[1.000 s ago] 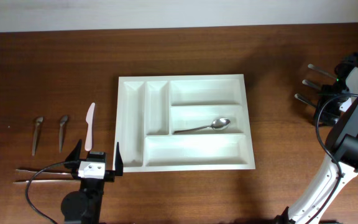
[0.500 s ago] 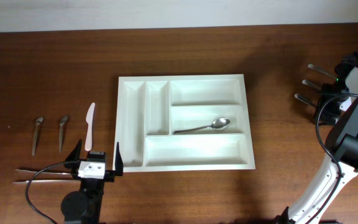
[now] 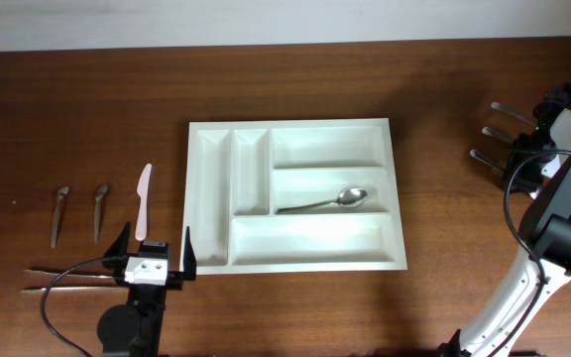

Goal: Pack container
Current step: 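Lower the right gripper onto another silver spoon and grasp it, then carry the spoon over the tray and place it beside the first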

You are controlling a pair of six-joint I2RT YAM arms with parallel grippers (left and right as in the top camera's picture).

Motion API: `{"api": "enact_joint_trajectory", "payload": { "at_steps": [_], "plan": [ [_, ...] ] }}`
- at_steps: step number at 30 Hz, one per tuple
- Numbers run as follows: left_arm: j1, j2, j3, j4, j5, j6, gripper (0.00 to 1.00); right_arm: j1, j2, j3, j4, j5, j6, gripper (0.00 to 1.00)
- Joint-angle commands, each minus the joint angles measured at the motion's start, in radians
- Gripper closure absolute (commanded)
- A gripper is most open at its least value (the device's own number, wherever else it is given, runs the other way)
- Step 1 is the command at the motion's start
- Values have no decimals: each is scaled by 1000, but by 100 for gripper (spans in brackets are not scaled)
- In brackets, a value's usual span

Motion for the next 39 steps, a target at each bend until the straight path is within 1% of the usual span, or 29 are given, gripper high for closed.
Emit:
{"api": "enact_joint_trajectory", "payload": {
  "at_steps": [1,3,4,6,10,14,16,17,21,27,30,33,39],
  "plan": [
    [6,-7,-8,3,-7,16,1,10,42,-50,-18,5,8,47],
    [6,-7,-8,3,-7,16,1,10,42,-50,-20,4,7,64],
    [6,-7,-8,3,-7,16,1,10,42,-50,-20,4,3,71],
    [6,-7,-8,3,-7,16,1,10,42,-50,-22,4,3,80],
    [6,-7,-8,3,-7,16,1,10,42,-50,-23,-5,4,83],
    [6,-7,-8,3,-7,16,1,10,41,-43,-24,-43,-11,83],
    [6,-7,-8,3,-7,16,1,10,41,-25,-27,-57,-34,90],
    [6,-7,-8,3,-7,16,1,10,41,-11,-31,-61,-54,96],
    [6,-7,-8,3,-7,16,1,10,41,58,-77,-71,-79,96],
    [6,-7,-8,3,-7,16,1,23,41,219,-222,-71,-79,96],
    [6,-7,-8,3,-7,16,1,43,41,328,-308,-72,-82,96],
    [6,-7,-8,3,-7,16,1,71,41,454,-387,-71,-126,96],
    [6,-7,-8,3,-7,16,1,159,41,666,-587,-71,-126,96]
  ]
}}
